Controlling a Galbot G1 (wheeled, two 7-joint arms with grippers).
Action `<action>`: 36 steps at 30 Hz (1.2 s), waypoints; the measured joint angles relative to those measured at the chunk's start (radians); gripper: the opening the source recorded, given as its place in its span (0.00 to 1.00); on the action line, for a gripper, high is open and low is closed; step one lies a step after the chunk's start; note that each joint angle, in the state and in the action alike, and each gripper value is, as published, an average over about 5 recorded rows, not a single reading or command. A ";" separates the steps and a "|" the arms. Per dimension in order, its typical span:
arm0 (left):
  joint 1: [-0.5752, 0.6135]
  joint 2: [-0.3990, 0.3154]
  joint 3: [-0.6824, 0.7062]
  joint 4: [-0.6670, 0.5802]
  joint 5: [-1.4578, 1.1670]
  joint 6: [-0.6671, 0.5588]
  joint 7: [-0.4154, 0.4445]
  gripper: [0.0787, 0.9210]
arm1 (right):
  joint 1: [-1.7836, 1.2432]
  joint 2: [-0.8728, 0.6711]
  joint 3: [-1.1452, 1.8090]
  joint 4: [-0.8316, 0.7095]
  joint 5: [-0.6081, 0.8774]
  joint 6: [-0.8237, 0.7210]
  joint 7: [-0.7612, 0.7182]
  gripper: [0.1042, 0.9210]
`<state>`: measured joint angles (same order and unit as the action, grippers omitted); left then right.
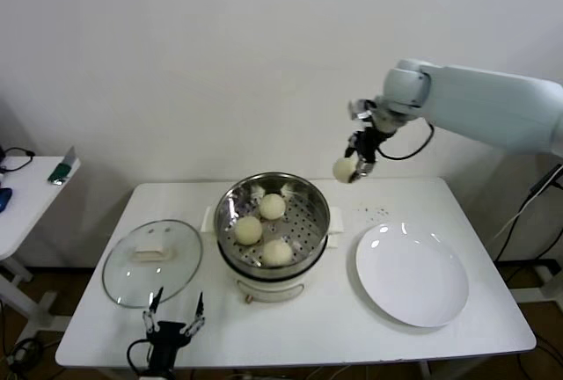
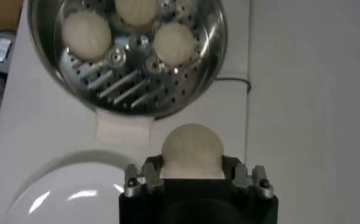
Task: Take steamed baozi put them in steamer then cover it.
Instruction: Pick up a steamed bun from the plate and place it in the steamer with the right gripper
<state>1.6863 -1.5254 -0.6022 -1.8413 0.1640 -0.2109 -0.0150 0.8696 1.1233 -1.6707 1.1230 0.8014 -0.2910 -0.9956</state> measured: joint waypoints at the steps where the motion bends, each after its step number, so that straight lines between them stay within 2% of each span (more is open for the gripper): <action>1: 0.000 0.000 0.000 0.000 -0.001 -0.001 0.000 0.88 | 0.005 0.020 -0.007 0.000 0.018 -0.003 0.002 0.67; 14: 0.002 0.015 -0.015 0.006 -0.025 -0.011 0.008 0.88 | -0.009 0.173 -0.082 0.026 0.133 -0.029 0.035 0.67; 36: -0.005 0.031 -0.032 0.015 -0.041 -0.012 0.010 0.88 | -0.132 0.229 -0.103 -0.008 0.092 -0.034 0.046 0.68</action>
<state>1.6809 -1.4949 -0.6344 -1.8261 0.1231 -0.2228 -0.0045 0.7374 1.3527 -1.7739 1.1154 0.8929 -0.3254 -0.9492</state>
